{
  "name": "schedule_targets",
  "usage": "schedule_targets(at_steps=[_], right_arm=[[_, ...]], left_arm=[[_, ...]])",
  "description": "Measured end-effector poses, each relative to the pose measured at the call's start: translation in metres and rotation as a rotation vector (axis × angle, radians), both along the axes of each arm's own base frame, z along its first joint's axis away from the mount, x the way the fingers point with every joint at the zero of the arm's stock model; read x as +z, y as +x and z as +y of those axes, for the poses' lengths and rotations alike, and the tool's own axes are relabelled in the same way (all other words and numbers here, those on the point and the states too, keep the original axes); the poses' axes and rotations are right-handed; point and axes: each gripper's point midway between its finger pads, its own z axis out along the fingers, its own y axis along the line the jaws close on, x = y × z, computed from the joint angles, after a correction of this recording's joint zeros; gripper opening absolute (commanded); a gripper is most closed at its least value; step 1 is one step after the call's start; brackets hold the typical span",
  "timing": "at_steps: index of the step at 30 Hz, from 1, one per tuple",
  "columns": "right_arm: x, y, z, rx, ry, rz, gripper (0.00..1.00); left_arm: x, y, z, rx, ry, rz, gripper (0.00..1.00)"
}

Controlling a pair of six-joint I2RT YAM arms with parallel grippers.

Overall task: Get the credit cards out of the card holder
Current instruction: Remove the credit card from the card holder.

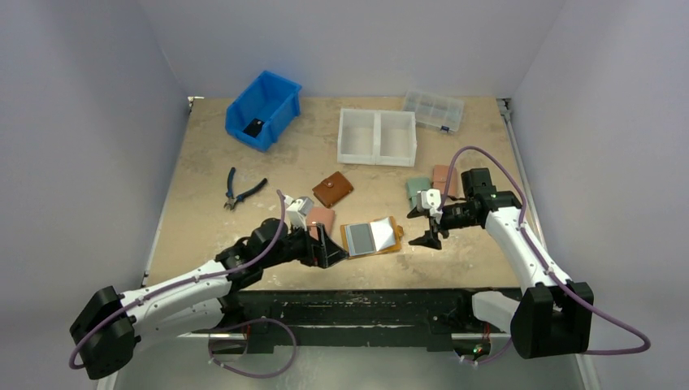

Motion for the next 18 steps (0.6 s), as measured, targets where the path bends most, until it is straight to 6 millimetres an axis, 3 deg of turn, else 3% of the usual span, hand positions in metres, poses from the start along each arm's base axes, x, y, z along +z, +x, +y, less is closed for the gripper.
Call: schedule_targets(at_steps=[12,18], right_arm=[[-0.003,-0.009,-0.002,0.016,-0.016,0.026,0.75],[0.013,-0.005,0.004,0.023,-0.032,0.016,0.75]], left_arm=[[0.003,0.000,-0.014,0.049,-0.091,0.008,0.88],[0.001,-0.004,-0.010,0.072,-0.140,0.036,0.91]])
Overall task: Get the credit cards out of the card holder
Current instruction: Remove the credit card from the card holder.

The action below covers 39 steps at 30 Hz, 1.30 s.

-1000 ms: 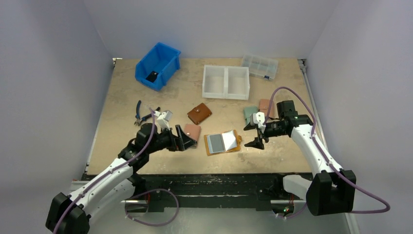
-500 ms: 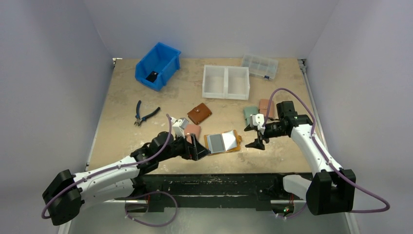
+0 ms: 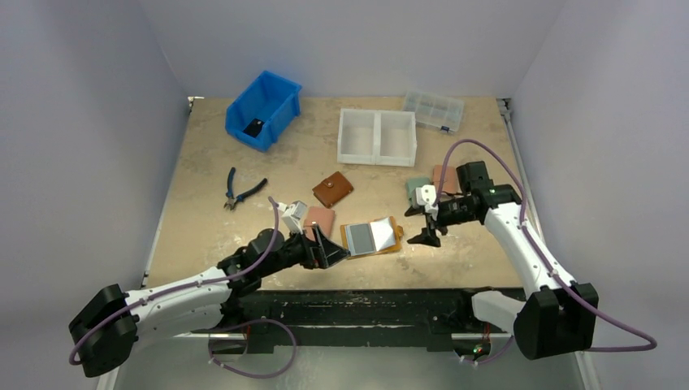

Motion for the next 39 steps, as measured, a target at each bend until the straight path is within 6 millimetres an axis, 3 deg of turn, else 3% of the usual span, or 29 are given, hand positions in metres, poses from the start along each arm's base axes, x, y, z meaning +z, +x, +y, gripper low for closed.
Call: schedule_targets(at_steps=[8,18,26,30,34,39], right_arm=[[0.009,-0.003,0.034,0.067,-0.103,-0.002,0.74],[-0.008,0.005,0.061,0.039,-0.123,0.092,0.73],[-0.039,0.009,0.081,-0.026,-0.208,0.169,0.55],[-0.049,0.013,0.086,-0.063,-0.234,0.191,0.35],[-0.057,0.019,0.089,-0.117,-0.250,0.218,0.18],[-0.078,0.023,0.089,-0.171,-0.298,0.305,0.09]], left_arm=[[0.002,0.002,0.001,0.027,-0.048,0.007,0.99],[-0.011,-0.001,0.002,0.058,-0.159,0.063,0.97],[-0.027,-0.001,-0.005,0.043,-0.149,0.107,0.76],[-0.032,0.003,-0.015,0.029,-0.112,0.125,0.65],[-0.029,0.009,-0.023,0.023,-0.091,0.113,0.62],[-0.030,0.020,-0.027,0.041,-0.033,0.089,0.55]])
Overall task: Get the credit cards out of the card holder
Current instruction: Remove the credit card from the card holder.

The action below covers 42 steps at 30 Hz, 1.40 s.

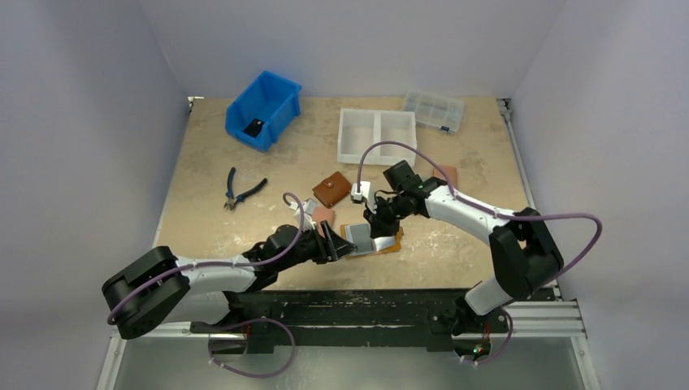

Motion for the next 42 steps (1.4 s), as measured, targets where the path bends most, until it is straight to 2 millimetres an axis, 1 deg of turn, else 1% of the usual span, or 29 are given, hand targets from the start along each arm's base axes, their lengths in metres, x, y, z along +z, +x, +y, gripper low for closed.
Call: schedule_targets(at_steps=[3,7,11,19,24,29,33,42], right_arm=[[-0.011,0.000,-0.001,-0.031,-0.027,0.045,0.07],[-0.016,0.003,-0.002,-0.064,-0.045,0.057,0.05],[-0.021,0.007,-0.002,-0.088,-0.059,0.065,0.04],[-0.039,0.010,-0.009,-0.141,-0.126,0.091,0.04],[-0.045,0.013,-0.013,-0.162,-0.156,0.092,0.03],[-0.055,0.014,-0.015,-0.168,-0.187,0.111,0.03],[-0.055,0.015,-0.015,-0.171,-0.192,0.115,0.03],[-0.057,0.016,-0.015,-0.171,-0.210,0.135,0.02]], left_arm=[[-0.003,0.004,0.001,0.014,0.024,-0.014,0.52],[-0.014,0.007,0.005,0.027,0.065,-0.011,0.51],[-0.025,0.009,0.005,0.038,0.092,0.001,0.46],[-0.036,0.014,0.002,0.045,0.103,-0.002,0.45],[-0.038,0.015,0.000,0.044,0.105,-0.008,0.42],[-0.035,0.019,-0.004,0.040,0.102,-0.025,0.41],[-0.034,0.021,-0.007,0.040,0.098,-0.029,0.41],[-0.044,0.026,-0.007,0.058,0.116,-0.024,0.43]])
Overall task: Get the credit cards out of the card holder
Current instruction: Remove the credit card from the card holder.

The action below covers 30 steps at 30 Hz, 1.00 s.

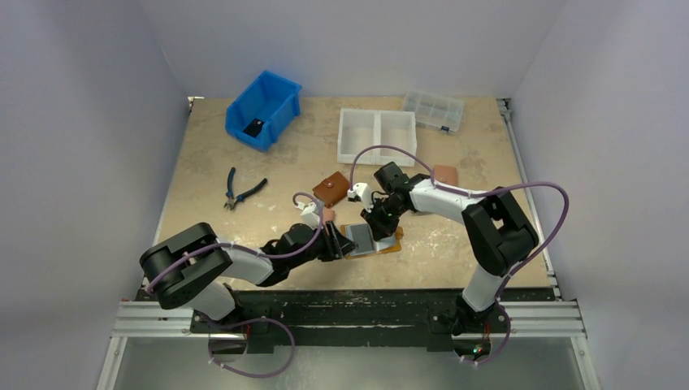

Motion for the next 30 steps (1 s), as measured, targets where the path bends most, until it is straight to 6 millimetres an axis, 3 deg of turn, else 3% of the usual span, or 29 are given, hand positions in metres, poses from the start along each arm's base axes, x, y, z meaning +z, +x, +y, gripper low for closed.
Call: schedule_targets(at_steps=[7,12,30], right_arm=[[0.000,0.000,0.000,0.001,0.000,0.000,0.02],[0.000,0.000,0.000,0.001,-0.002,0.003,0.02],[0.000,0.000,0.000,0.001,-0.005,0.008,0.02]], left_arm=[[0.001,0.004,-0.003,0.006,-0.005,-0.007,0.46],[0.003,0.005,-0.003,0.012,-0.009,-0.013,0.57],[0.014,0.009,-0.003,0.027,-0.030,-0.036,0.50]])
